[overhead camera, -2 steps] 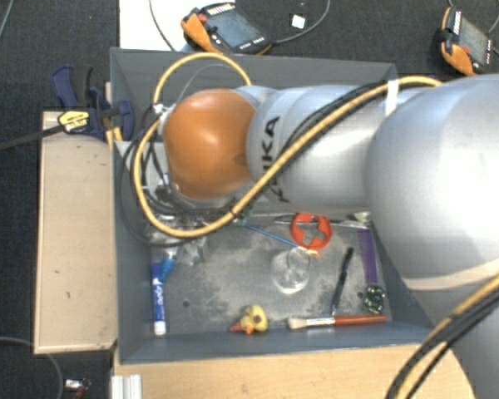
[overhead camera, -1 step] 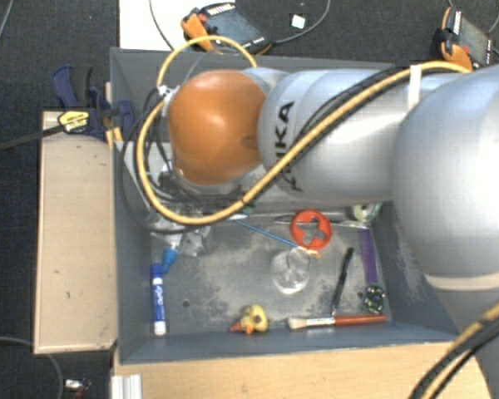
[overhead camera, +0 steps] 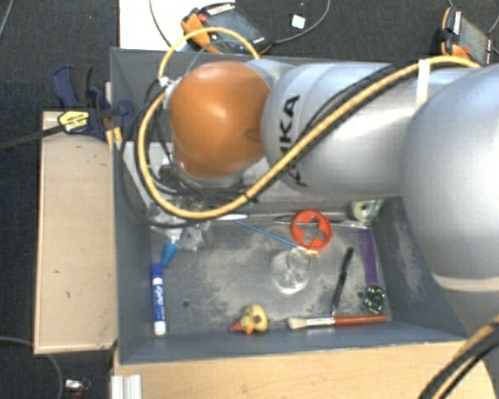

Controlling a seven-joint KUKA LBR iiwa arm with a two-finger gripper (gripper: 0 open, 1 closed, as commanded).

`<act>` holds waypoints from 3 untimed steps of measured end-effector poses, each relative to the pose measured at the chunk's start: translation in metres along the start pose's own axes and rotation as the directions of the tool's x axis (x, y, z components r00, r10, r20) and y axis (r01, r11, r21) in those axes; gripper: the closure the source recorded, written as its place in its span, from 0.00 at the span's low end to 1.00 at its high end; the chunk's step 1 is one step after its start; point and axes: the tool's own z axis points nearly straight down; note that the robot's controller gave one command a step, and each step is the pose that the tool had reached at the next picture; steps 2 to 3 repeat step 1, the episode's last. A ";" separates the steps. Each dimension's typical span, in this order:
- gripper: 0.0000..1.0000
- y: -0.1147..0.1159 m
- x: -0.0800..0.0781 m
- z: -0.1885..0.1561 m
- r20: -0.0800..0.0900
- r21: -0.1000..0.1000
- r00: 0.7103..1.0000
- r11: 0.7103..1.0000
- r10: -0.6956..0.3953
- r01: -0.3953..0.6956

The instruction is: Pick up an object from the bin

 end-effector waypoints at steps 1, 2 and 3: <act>1.00 0.000 0.000 -0.004 0.003 0.001 1.000 1.000 0.003 -0.003; 1.00 0.000 0.000 -0.004 0.003 0.001 1.000 1.000 0.003 -0.003; 1.00 0.000 0.000 -0.004 0.003 0.001 1.000 1.000 0.003 -0.003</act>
Offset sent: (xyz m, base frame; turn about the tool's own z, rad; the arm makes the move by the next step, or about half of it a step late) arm 0.0000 0.0001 0.0423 0.0015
